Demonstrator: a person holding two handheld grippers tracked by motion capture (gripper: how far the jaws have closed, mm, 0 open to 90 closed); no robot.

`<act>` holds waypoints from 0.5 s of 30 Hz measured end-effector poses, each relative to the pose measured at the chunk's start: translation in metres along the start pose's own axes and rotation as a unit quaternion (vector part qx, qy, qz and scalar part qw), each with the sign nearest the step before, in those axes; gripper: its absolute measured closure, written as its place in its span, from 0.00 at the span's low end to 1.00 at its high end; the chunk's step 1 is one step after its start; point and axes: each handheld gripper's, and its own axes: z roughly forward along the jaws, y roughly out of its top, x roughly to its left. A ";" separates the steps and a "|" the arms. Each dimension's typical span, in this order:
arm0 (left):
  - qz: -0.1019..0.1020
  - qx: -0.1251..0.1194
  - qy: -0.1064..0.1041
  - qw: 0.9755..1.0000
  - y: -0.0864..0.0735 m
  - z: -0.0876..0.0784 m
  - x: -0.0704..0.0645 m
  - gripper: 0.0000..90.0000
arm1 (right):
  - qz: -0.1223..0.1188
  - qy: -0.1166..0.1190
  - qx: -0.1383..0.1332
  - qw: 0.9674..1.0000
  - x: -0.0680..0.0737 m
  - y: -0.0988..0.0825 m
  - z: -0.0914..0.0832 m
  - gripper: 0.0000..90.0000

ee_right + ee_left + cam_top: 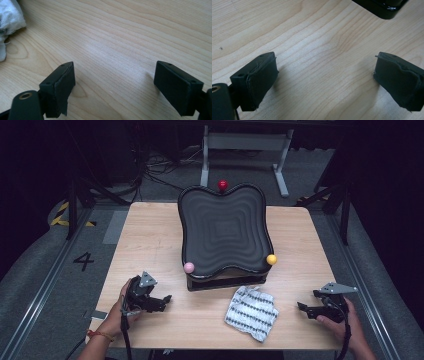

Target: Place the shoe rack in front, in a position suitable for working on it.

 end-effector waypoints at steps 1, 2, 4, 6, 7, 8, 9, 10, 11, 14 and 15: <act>-0.004 0.000 -0.004 1.000 -0.001 0.000 -0.001 0.06 | -0.006 0.009 -0.010 1.000 -0.001 -0.003 0.000 0.17; -0.002 0.000 -0.006 1.000 -0.001 -0.001 0.000 0.06 | -0.010 0.012 -0.015 1.000 -0.002 -0.005 0.000 0.17; 0.002 0.003 -0.005 1.000 0.000 -0.001 0.001 0.06 | -0.010 0.018 -0.017 1.000 -0.002 -0.006 -0.001 0.17; 0.002 0.001 -0.005 1.000 -0.001 0.000 0.001 0.05 | -0.007 0.025 -0.021 0.999 -0.002 -0.006 -0.002 0.19; 0.004 0.003 -0.005 1.000 0.000 -0.001 0.001 0.05 | -0.007 0.025 -0.021 0.999 -0.002 -0.006 -0.002 0.19; 0.002 0.001 -0.006 1.000 -0.001 -0.001 0.000 0.05 | -0.006 0.028 -0.025 0.999 -0.002 -0.007 -0.002 0.20; 0.002 0.000 -0.007 1.000 -0.001 0.000 0.000 0.05 | -0.006 0.030 -0.027 0.999 -0.002 -0.006 -0.003 0.20; 0.002 0.001 -0.008 1.000 -0.001 -0.001 0.001 0.05 | -0.010 0.030 -0.032 0.999 -0.001 -0.006 -0.005 0.20; 0.006 0.003 -0.008 1.000 -0.001 -0.001 0.001 0.05 | -0.018 0.030 -0.040 0.999 0.002 -0.003 -0.008 0.20; 0.005 0.003 -0.008 1.000 -0.001 -0.001 0.002 0.05 | -0.025 0.035 -0.046 0.998 0.005 0.000 -0.010 0.21; 0.005 0.003 -0.008 1.000 -0.001 -0.001 0.002 0.05 | -0.036 0.039 -0.055 0.997 0.010 0.005 -0.013 0.22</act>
